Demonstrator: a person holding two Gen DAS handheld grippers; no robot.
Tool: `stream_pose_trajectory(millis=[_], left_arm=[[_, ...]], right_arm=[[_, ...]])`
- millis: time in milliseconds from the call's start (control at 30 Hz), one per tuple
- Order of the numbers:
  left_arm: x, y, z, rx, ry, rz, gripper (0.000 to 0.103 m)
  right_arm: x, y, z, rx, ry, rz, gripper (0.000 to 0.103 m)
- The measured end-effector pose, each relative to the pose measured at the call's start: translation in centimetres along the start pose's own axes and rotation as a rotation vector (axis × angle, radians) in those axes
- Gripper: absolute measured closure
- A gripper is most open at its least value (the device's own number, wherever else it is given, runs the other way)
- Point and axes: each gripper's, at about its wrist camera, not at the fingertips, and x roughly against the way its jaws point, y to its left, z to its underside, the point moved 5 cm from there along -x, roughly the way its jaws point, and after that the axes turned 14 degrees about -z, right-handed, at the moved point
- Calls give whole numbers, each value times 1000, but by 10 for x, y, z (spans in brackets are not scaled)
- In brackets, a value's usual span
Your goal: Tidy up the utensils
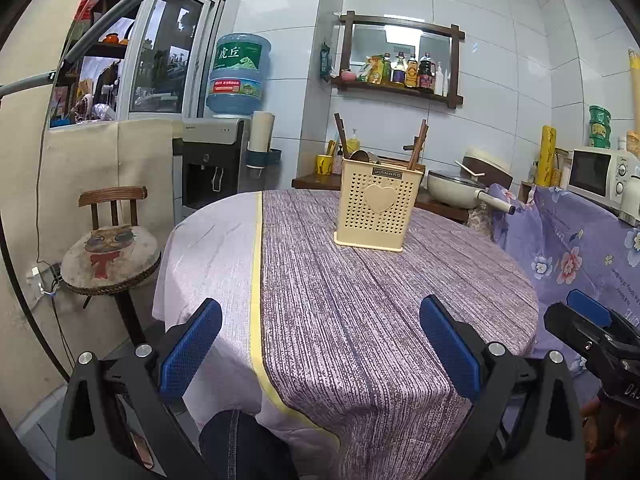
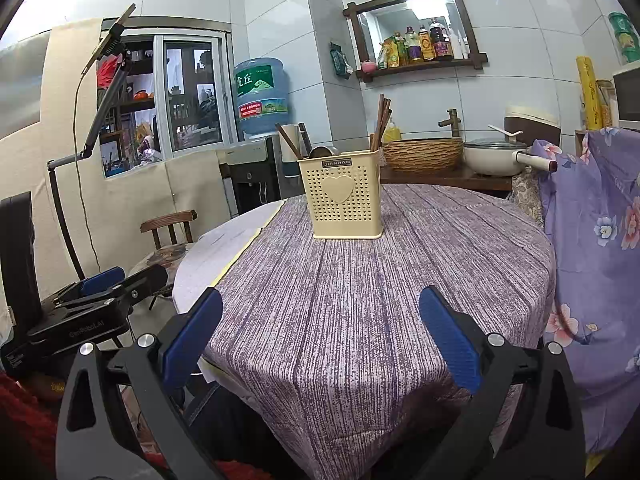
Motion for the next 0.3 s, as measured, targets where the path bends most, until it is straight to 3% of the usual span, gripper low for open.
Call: stream_pose_trajectory(millis=[300], left_arm=[[-2, -1, 2, 1, 11, 6, 5]], right_arm=[[-1, 0, 1, -3, 6, 0, 6]])
